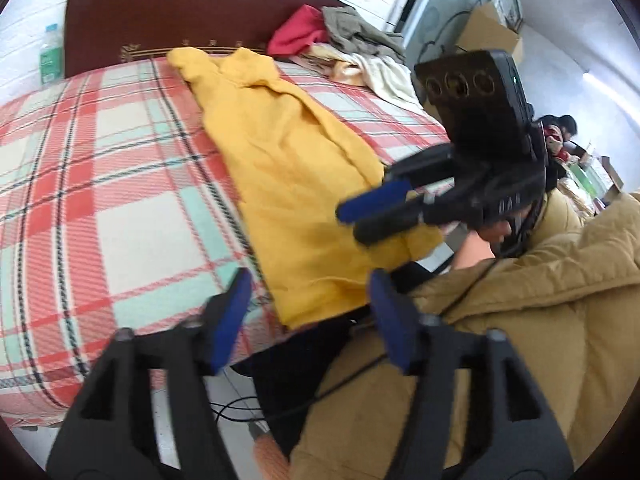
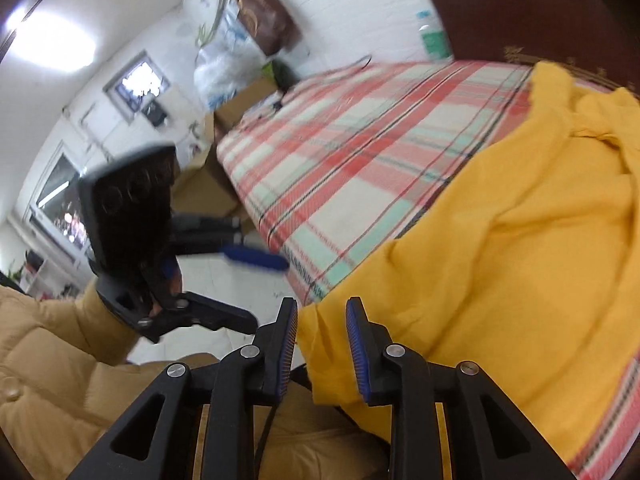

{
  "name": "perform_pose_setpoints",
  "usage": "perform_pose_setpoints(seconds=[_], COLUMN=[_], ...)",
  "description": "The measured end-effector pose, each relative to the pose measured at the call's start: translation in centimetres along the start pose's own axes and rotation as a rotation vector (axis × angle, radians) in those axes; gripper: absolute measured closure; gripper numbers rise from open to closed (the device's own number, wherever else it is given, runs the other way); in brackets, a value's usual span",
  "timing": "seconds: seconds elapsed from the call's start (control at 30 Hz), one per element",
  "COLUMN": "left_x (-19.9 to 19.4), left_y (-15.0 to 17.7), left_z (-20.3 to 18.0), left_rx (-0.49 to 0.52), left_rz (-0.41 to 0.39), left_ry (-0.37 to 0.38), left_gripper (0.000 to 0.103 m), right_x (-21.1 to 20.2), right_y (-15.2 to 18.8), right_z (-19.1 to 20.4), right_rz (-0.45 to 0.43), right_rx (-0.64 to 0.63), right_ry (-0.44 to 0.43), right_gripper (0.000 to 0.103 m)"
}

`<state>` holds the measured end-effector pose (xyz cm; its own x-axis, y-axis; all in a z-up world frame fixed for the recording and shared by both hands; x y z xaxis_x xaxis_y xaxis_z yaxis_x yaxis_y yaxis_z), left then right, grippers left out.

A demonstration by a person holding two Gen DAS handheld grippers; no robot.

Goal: Fold clothes

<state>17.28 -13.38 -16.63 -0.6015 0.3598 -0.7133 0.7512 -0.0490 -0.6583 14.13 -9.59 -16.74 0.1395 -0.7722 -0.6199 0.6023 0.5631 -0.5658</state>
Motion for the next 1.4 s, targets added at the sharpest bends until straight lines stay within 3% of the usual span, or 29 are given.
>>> perform_pose_setpoints(seconds=[0.13,0.23,0.3,0.37,0.43,0.5,0.67,0.9,1.07,1.13,1.17,1.23,1.3,1.4], left_x=[2.5,3.2,3.1,1.8,0.5,0.8,4.3,5.9,5.5,5.3,5.3,5.7,6.1,6.5], left_y=[1.2,2.5,2.6,1.2,-0.3,-1.1,-1.1,-0.7,0.2,0.5,0.7,0.7,0.7,0.5], left_z=[-0.1,-0.8,-0.9,-0.4,0.6,1.2,1.0,-0.7,-1.3,-1.6,-1.8,-1.6,-1.3,-0.9], left_rx=[0.003,0.003,0.001,-0.057,-0.108,-0.122,-0.129,-0.157,-0.271,-0.304,-0.319,-0.330,-0.340,-0.396], left_rz=[0.076,0.130,0.136,0.078,0.009,0.001,0.100,0.174,0.229,0.259,0.274,0.288,0.302,0.315], left_ry=[0.043,0.102,0.102,0.144,0.135,0.119,0.130,0.219,0.371,0.422,0.447,0.430,0.409,0.433], left_gripper=[0.037,0.037,0.037,0.035,0.019,0.014,0.014,0.014,0.014,0.014,0.014,0.014,0.014,0.014], right_x=[3.8,2.9,0.6,-3.0,-7.1,-10.6,-14.0,-12.7,-11.6,-11.8,-12.1,-12.4,-11.7,-10.7], right_y=[2.0,4.0,4.2,3.9,4.2,5.5,11.5,15.2,15.0,14.8,14.6,14.2,14.1,13.9], right_z=[-0.5,-0.2,-0.4,-1.3,-2.7,-4.5,-6.9,-6.6,-7.0,-6.8,-6.5,-6.4,-7.3,-7.8], right_rz=[0.141,0.158,0.094,-0.022,-0.148,-0.233,-0.250,-0.238,-0.275,-0.309,-0.321,-0.335,-0.327,-0.314], right_rx=[-0.004,0.009,0.035,0.081,0.153,0.231,0.402,0.496,0.513,0.514,0.503,0.489,0.527,0.549], right_ry=[0.004,-0.027,-0.038,-0.027,0.006,0.085,0.168,0.053,-0.034,-0.089,-0.104,-0.107,-0.095,-0.114], right_gripper=[0.083,0.080,0.079,0.076,0.069,0.060,0.055,0.050,0.049,0.084,0.086,0.082,0.065,0.065])
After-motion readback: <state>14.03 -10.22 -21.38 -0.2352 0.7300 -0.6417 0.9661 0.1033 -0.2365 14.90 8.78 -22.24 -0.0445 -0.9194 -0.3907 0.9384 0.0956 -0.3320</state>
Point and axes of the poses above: each gripper's, at about its wrist camera, not at the fingertips, and x roughly the way its jaws point, z to its left, y to its underside, the point moved 7 cm from there along x, roughly the way its jaws point, and after that the axes turned 8 degrees about -y, right-handed, at the moved point
